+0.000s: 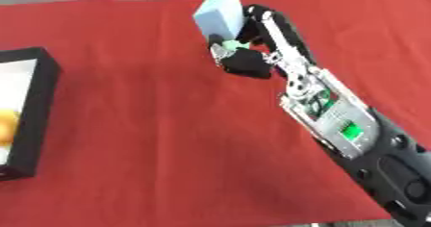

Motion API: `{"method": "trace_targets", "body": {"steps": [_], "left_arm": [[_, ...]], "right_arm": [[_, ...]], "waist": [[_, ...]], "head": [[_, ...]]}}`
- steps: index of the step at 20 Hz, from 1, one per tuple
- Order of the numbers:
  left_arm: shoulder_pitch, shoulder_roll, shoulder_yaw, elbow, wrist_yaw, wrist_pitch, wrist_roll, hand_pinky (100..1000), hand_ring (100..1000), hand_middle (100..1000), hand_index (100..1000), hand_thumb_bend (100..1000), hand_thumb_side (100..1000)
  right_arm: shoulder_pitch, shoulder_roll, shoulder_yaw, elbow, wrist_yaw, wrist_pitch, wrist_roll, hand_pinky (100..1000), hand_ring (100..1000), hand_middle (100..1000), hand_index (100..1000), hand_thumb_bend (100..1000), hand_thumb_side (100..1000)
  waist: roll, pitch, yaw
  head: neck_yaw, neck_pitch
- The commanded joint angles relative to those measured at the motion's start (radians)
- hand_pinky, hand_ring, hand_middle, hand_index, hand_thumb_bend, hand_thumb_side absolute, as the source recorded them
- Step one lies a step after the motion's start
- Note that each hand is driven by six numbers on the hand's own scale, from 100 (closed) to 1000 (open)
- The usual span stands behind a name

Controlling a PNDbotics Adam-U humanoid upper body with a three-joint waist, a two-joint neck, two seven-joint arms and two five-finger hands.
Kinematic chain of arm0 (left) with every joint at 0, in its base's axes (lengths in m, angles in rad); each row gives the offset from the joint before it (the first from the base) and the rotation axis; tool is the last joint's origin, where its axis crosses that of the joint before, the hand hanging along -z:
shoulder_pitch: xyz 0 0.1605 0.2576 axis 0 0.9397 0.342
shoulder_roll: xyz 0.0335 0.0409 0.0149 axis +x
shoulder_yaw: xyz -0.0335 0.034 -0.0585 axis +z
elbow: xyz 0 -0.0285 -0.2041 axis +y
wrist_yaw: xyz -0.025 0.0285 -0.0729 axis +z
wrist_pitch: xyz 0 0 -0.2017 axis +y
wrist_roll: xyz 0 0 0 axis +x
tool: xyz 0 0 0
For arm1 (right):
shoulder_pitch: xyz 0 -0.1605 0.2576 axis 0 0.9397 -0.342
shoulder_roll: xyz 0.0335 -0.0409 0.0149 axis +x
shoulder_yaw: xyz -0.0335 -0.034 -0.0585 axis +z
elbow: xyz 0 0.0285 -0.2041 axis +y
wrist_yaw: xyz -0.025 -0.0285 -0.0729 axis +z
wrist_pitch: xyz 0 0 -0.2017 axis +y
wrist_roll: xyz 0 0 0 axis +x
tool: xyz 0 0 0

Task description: Pick up the objects with one hand, pass them to the other hand, and then place them into the box on the other side of the table.

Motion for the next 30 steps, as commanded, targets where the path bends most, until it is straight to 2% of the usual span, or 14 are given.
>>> {"method": "trace_targets", "body": {"steps": [1,6,13,20,30], "left_arm": [[-0.03,0.051,-0.008,-0.014,-0.022,0.014,-0.045,861,767,738,791,100,743],[-0.064,0.067,-0.034,-0.014,-0.048,0.046,-0.131,861,771,741,797,100,717],[-0.128,0.072,-0.096,-0.014,-0.104,0.077,-0.251,858,775,745,801,100,734],[-0.181,0.066,-0.161,-0.014,-0.158,0.101,-0.342,857,780,752,806,100,724],[-0.231,0.054,-0.22,-0.014,-0.254,0.136,-0.433,861,794,769,818,100,672]], "right_arm": [[-0.02,0.012,0.017,-0.021,0.031,-0.004,0.001,761,669,536,633,100,275],[-0.03,0.036,0.057,-0.007,0.103,-0.014,0.041,765,673,539,633,100,227],[-0.051,0.067,0.112,0.021,0.184,-0.032,0.102,766,674,540,631,100,197],[-0.071,0.095,0.142,0.042,0.225,-0.043,0.133,767,674,540,630,100,185],[-0.086,0.129,0.183,0.06,0.258,-0.06,0.156,766,673,538,628,100,176]], "waist": [[0.001,-0.032,0.004],[0.002,-0.035,0.007],[0.005,-0.037,0.01],[0.008,-0.039,0.012],[0.009,-0.04,0.018]], "head": [[0.003,0.004],[0.005,0.004],[0.006,0.007],[0.005,0.011],[0.007,0.021]]}}
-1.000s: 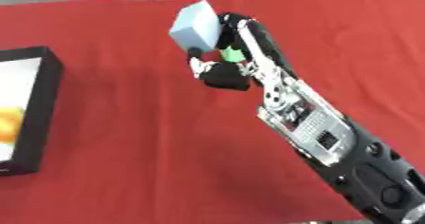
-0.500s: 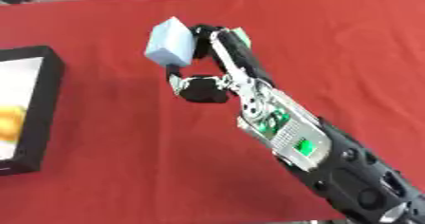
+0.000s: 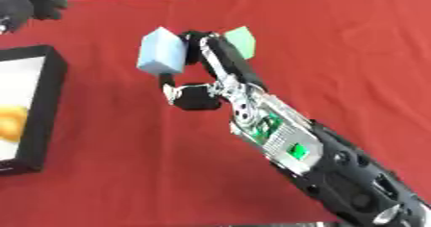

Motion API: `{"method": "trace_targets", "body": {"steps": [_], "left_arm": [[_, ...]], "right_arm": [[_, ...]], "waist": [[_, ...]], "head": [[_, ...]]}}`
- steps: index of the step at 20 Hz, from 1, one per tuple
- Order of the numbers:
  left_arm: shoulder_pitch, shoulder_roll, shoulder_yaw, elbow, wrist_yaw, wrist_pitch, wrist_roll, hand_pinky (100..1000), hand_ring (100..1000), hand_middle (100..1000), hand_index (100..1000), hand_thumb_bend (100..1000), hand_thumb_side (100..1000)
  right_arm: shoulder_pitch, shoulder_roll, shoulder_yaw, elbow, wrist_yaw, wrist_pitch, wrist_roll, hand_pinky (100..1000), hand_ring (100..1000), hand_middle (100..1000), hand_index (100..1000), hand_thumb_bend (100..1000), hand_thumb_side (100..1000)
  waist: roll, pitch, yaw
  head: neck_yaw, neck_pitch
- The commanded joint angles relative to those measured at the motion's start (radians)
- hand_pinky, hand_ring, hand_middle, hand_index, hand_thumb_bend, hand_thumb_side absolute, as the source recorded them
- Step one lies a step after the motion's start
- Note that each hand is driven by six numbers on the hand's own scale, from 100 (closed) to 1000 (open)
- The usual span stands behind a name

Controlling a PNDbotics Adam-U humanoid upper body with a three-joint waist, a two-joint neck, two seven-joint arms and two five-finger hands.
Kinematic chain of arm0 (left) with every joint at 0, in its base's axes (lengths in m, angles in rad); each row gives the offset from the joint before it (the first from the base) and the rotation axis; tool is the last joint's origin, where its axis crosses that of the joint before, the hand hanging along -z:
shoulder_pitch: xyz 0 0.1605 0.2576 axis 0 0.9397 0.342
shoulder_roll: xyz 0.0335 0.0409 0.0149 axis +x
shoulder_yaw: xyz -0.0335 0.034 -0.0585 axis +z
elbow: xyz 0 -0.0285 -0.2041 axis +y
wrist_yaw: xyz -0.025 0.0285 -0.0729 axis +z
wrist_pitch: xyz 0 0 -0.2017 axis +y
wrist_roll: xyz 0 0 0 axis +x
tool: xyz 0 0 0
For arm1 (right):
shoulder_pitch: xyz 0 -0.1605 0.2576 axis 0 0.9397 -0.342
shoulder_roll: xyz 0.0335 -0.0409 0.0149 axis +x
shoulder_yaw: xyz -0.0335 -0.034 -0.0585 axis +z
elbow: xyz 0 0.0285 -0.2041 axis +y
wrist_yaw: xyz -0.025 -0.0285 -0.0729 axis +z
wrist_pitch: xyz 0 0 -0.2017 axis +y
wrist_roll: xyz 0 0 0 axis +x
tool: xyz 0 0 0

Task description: Pick up the objects with one hand, pass them to the other hand, and then place them into the box on the other side of the table.

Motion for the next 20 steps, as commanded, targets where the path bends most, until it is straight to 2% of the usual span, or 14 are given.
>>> {"method": "trace_targets", "body": {"steps": [1,4,13,15,18,20], "left_arm": [[-0.027,0.012,-0.008,-0.012,-0.036,0.013,-0.022,861,797,772,820,100,657],[-0.036,0.007,-0.026,-0.012,-0.096,0.0,-0.023,863,804,779,824,100,592],[-0.056,-0.011,-0.075,-0.012,-0.241,0.008,-0.044,870,819,791,847,108,494],[-0.061,-0.015,-0.085,-0.012,-0.276,0.011,-0.057,873,826,794,853,195,483],[-0.066,-0.02,-0.097,-0.011,-0.331,0.015,-0.077,878,832,798,862,267,437],[-0.07,-0.026,-0.105,-0.005,-0.365,0.018,-0.089,880,836,801,867,303,470]], "right_arm": [[-0.019,0.011,0.008,-0.005,0.014,-0.006,0.002,766,672,537,628,100,186],[-0.023,0.027,0.019,-0.001,0.015,-0.012,-0.013,764,671,536,629,100,193],[-0.046,0.06,0.066,0.008,0.007,-0.006,-0.058,760,671,533,626,100,185],[-0.049,0.068,0.073,0.009,0.01,-0.003,-0.06,759,674,532,625,100,185],[-0.055,0.075,0.079,0.008,0.013,0.005,-0.067,757,676,532,625,100,176],[-0.058,0.079,0.082,0.009,0.014,0.02,-0.077,756,676,531,625,100,185]], "waist": [[0.0,-0.034,0.004],[0.0,-0.034,0.004],[-0.001,-0.037,0.005],[0.0,-0.037,0.005],[0.0,-0.037,0.005],[-0.001,-0.036,0.004]], "head": [[0.005,0.005],[0.007,0.007],[0.009,0.007],[0.009,0.008],[0.011,0.008],[0.012,0.009]]}}
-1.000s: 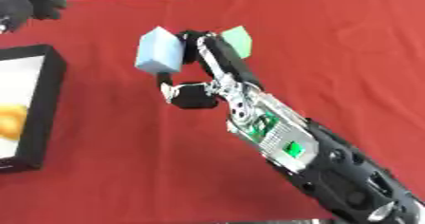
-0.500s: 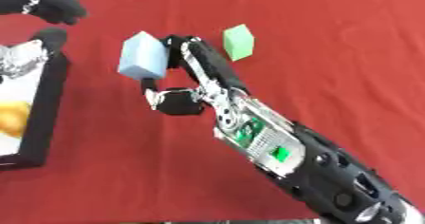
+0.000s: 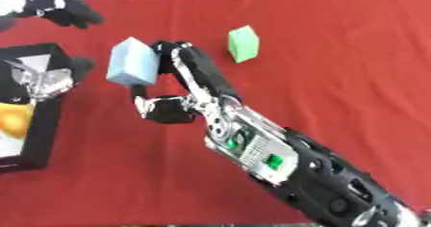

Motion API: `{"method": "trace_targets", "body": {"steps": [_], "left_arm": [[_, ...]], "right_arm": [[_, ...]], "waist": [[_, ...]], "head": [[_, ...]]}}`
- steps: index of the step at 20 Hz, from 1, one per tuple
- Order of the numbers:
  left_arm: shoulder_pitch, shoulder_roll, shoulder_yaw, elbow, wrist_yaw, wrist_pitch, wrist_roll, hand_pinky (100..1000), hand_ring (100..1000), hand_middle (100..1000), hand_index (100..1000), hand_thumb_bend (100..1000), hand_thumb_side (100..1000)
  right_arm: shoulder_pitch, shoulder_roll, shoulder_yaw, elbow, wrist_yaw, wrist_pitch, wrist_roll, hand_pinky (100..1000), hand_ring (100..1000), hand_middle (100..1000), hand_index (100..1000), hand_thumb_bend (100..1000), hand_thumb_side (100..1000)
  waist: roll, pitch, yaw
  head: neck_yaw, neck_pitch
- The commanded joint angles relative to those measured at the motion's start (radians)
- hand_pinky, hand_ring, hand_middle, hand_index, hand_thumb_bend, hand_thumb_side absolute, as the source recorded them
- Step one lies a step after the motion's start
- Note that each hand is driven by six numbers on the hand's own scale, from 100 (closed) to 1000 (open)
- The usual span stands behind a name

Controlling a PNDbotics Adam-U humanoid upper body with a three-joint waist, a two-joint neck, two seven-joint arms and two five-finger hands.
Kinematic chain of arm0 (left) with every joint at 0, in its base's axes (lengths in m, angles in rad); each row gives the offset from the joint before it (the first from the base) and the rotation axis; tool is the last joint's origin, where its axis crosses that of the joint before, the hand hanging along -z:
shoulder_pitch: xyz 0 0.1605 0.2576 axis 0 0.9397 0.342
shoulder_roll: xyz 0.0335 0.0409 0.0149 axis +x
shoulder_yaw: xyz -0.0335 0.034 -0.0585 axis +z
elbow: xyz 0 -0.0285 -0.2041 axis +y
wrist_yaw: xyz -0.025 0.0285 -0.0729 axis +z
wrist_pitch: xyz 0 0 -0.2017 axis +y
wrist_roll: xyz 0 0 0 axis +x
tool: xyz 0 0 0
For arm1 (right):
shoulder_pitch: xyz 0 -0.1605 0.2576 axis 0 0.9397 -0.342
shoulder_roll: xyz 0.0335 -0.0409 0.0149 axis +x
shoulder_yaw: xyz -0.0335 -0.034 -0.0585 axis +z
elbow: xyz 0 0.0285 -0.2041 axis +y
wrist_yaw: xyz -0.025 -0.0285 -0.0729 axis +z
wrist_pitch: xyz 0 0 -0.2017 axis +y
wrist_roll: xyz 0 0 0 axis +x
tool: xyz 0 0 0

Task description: Pick up the objects with one hand, pass them to the other hand, and then place them into the box on the other side of the table.

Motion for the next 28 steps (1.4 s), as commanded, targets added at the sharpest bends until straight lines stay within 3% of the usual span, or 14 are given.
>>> {"method": "trace_targets", "body": {"steps": [1,9,28], "left_arm": [[-0.023,0.003,-0.006,0.0,-0.055,0.001,-0.022,883,839,804,870,335,480],[-0.033,-0.019,-0.024,0.035,-0.155,-0.018,-0.058,897,857,815,885,492,496],[-0.039,-0.058,-0.054,0.112,-0.251,-0.064,-0.031,896,862,817,892,425,385]], "right_arm": [[-0.02,0.008,0.002,-0.009,0.009,0.021,-0.019,756,676,531,624,100,178],[-0.027,0.018,0.018,-0.016,0.006,0.057,-0.056,751,671,526,620,100,176],[-0.026,0.019,0.041,-0.028,0.049,-0.003,-0.033,742,662,517,609,100,100]], "waist": [[0.0,-0.032,0.0],[-0.002,-0.032,0.0],[-0.005,-0.028,-0.005]], "head": [[0.004,0.002],[0.01,-0.003],[0.028,-0.008]]}}
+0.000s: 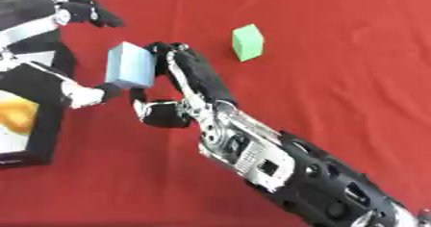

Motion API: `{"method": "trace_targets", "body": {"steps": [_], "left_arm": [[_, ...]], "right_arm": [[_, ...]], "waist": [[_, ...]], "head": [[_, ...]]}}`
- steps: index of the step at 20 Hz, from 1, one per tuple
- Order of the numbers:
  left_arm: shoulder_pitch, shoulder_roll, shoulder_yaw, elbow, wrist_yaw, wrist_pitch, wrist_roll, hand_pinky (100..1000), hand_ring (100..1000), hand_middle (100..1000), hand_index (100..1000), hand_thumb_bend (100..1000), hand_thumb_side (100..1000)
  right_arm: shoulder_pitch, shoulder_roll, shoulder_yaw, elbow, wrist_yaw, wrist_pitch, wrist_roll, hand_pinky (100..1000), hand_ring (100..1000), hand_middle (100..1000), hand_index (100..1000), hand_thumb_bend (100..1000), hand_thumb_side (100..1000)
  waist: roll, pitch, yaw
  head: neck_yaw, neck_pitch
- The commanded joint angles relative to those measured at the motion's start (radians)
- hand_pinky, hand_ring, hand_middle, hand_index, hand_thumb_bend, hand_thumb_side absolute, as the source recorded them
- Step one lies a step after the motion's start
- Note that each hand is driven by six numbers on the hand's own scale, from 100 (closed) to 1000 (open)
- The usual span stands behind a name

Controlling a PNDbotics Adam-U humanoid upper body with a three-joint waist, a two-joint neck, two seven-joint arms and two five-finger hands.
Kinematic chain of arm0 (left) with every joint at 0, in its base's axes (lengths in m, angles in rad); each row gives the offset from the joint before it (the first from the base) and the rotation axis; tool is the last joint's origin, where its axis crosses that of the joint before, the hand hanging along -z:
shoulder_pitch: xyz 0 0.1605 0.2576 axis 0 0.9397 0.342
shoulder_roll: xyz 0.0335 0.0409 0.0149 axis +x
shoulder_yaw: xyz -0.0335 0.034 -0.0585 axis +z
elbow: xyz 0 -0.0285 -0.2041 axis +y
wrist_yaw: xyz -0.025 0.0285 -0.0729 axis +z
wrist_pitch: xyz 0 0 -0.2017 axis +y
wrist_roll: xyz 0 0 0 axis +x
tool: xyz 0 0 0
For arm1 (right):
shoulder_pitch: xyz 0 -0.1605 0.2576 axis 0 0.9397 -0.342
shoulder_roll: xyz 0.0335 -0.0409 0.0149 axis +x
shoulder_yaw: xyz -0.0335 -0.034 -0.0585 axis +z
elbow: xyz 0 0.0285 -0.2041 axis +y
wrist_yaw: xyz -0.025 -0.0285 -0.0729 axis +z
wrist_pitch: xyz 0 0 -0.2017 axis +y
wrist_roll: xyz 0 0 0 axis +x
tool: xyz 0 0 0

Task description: Pick up the objects with one hand, pass them to the other hand, and then place them into the box on the other side of the table.

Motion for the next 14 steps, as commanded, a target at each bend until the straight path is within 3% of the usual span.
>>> {"method": "trace_targets", "body": {"steps": [1,8,14], "left_arm": [[-0.022,0.005,0.003,0.005,-0.014,-0.01,-0.007,896,862,817,892,428,385],[-0.022,-0.009,-0.008,0.035,-0.04,-0.027,-0.026,893,861,815,887,439,377],[-0.02,-0.019,-0.01,0.059,-0.057,-0.032,-0.002,883,853,807,871,349,321]], "right_arm": [[-0.018,0.004,-0.001,-0.022,0.014,-0.012,-0.002,741,660,516,609,100,100],[-0.02,0.008,0.004,-0.028,0.012,-0.021,-0.008,736,655,513,606,100,100],[-0.02,0.008,0.006,-0.032,0.011,-0.03,-0.006,735,652,519,604,100,100]], "waist": [[0.0,-0.027,0.0],[0.001,-0.026,-0.001],[0.0,-0.025,-0.003]], "head": [[0.005,-0.009],[0.008,-0.011],[0.01,-0.013]]}}
